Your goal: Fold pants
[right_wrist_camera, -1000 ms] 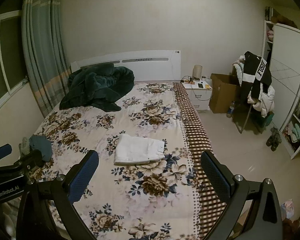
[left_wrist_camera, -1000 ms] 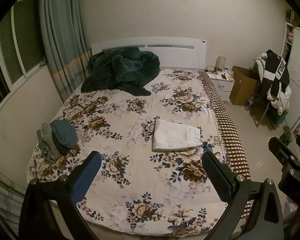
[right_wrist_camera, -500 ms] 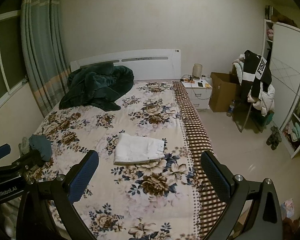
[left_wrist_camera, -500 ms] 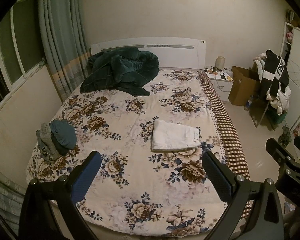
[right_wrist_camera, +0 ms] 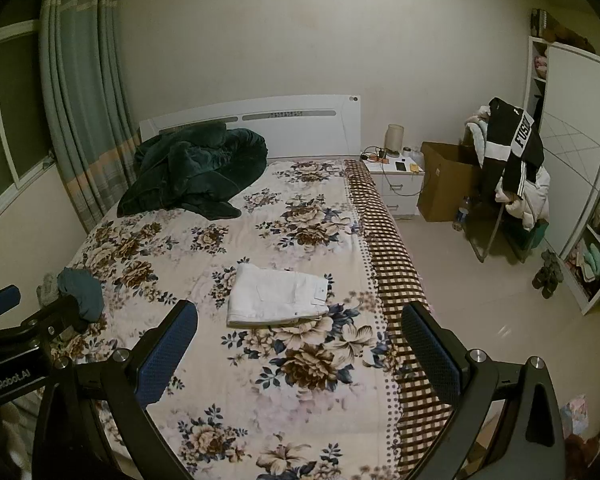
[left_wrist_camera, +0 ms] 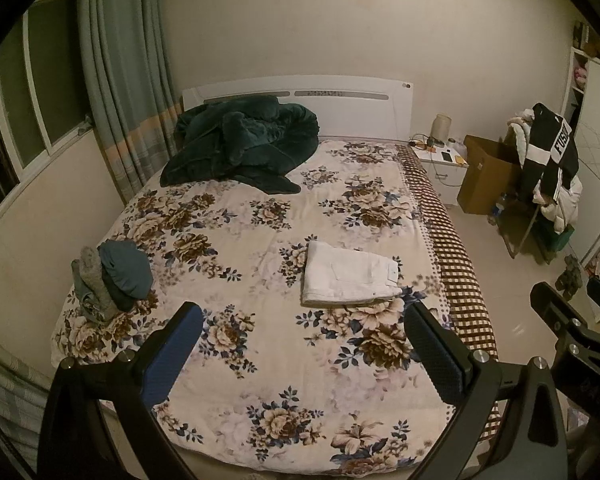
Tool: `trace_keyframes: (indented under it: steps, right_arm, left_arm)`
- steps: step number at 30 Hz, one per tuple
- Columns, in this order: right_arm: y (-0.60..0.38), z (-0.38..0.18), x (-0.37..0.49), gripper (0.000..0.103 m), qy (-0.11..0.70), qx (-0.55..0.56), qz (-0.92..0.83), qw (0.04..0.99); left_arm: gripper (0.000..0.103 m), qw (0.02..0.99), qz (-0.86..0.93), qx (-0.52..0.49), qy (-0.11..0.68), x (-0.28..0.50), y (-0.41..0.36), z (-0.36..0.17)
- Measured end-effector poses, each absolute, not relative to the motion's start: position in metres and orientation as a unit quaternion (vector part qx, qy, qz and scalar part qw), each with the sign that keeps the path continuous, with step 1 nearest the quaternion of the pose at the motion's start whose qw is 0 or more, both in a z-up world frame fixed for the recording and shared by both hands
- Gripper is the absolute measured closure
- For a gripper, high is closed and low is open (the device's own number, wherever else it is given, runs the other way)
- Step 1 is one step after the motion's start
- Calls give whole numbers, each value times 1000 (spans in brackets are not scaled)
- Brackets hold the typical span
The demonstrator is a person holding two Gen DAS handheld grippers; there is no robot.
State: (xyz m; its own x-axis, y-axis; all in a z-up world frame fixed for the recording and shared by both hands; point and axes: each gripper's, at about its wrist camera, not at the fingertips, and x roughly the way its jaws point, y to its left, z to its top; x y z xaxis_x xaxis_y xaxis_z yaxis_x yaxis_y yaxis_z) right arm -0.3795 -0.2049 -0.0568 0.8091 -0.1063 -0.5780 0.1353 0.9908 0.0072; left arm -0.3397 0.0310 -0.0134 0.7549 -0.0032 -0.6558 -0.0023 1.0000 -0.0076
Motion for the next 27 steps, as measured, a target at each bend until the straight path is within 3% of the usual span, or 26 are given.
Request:
trace_keyframes:
  steps: [27]
  right_arm:
    - [-208, -55, -376, 0, 304, 25, -60, 950]
  left_arm:
    - [0, 938, 3, -5, 347, -341, 30, -11]
